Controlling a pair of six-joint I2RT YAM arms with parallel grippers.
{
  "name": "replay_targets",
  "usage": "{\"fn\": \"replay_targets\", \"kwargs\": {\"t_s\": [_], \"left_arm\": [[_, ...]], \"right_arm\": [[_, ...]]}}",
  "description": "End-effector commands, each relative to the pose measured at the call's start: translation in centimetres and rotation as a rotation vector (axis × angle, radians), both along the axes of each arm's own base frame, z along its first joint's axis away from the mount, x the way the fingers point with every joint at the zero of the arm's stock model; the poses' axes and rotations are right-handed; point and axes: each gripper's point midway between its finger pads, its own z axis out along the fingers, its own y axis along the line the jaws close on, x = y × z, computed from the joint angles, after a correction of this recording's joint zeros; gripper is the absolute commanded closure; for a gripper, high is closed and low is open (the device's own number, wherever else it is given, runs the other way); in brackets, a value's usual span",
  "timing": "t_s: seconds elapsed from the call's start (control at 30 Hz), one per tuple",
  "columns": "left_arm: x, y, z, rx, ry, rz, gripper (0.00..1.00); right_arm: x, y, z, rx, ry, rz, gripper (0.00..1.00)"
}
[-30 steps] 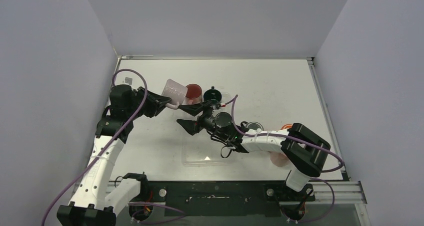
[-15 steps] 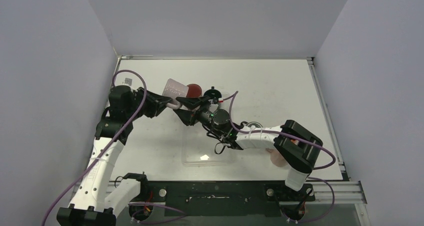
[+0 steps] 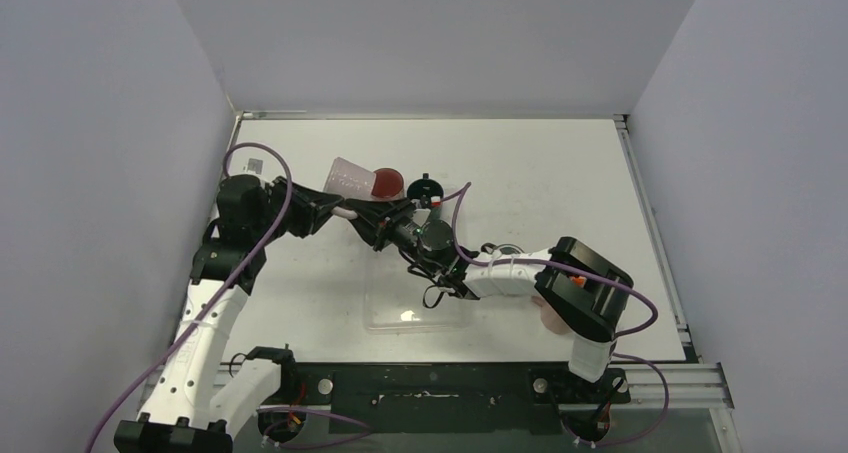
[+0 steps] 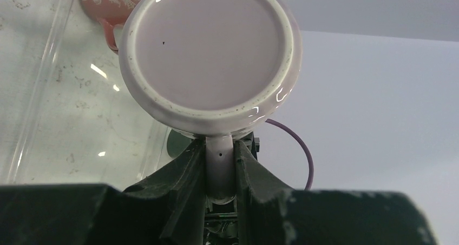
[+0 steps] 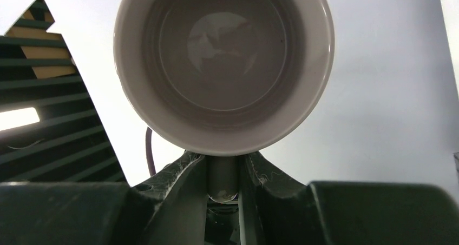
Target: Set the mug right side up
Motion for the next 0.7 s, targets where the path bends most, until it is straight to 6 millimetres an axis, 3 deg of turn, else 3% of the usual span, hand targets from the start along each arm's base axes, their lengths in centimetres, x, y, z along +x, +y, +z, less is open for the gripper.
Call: {"fn": "replay_targets", "kwargs": {"t_s": [0.0, 0.03, 0.17, 0.27, 0.47, 0.67], "left_arm": [[-0.8, -0.9, 5.4, -0.051, -0.222, -0.063, 1.00], [-1.2, -0.8, 5.2, -0.041, -0.223, -0.067, 0.98], [-2.3, -0.3, 4.6, 0.022, -0.225, -0.070, 0.71], [-2.9, -0.1, 4.6, 0.044, -0.233, -0.072, 0.57], [-3.6, -0.1, 4.6, 0.084, -0.248, -0.104, 0.43], [-4.4, 1.2, 2.9, 0.209, -0.202, -0.093, 0.30]], "right_arm": [[0.1, -0.5, 4.6, 0.068, -0.139, -0.039, 0.95], [0.0, -0.6, 4.8, 0.050, -0.166, -0.046, 0.95], [-0.2, -1.4, 5.7, -0.010, -0.269, -0.086, 0.95], [-0.5, -1.8, 6.3, -0.046, -0.330, -0.102, 0.95], [-1.2, -2.6, 7.7, -0.079, -0.428, -0.127, 0.95], [-1.5, -4.2, 8.6, -0.198, -0.548, -0.171, 0.95]]}}
